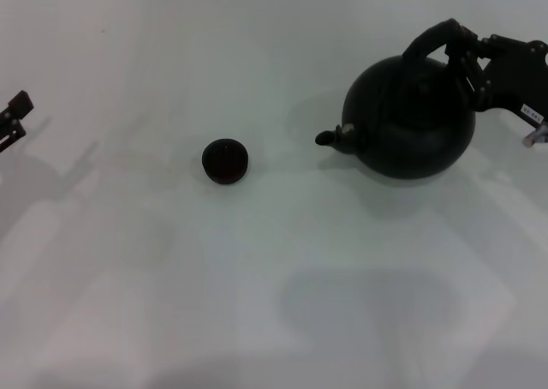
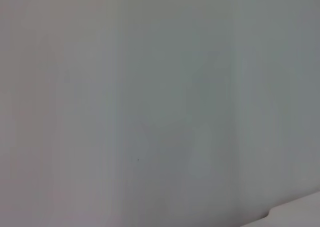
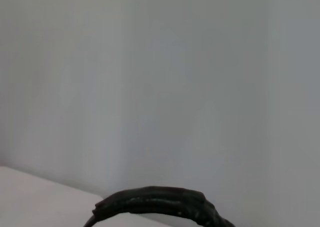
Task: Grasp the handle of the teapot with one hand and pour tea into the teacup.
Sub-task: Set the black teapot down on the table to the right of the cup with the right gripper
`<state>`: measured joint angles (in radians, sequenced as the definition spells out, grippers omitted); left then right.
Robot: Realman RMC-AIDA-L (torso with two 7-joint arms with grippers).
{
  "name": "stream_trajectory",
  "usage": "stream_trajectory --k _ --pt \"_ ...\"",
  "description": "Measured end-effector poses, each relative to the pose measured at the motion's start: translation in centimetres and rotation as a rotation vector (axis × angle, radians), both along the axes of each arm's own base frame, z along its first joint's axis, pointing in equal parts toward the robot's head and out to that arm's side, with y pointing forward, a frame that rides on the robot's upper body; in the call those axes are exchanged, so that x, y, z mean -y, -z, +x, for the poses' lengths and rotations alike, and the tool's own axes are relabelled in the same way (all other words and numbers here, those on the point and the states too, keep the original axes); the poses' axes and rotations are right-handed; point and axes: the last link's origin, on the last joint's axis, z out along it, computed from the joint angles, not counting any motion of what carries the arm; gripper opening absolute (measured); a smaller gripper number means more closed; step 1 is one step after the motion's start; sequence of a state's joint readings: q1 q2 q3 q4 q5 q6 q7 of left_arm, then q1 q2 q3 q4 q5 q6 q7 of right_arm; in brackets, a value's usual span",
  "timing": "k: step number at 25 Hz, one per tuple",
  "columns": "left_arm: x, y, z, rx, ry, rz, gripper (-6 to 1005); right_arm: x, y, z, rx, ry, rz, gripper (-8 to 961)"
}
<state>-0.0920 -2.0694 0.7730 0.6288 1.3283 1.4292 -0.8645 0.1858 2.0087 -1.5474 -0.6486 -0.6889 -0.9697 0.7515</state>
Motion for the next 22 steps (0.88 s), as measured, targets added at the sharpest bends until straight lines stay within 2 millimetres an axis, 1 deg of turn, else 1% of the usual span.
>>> stream_trajectory --k 7,16,22 --pt "0.0 0.0 0.0 0.001 0.0 0.0 844 0.1 -0.1 0.9 0.013 0.024 0.007 111" --pt "0.1 0.1 0.4 0.01 0.022 -0.005 844 0.3 0.2 1.3 0.029 0.034 0.005 112" --pt "0.3 0.1 0.2 0.01 0.016 -0.005 844 0.4 0.5 1.5 0.044 0.035 0.003 111"
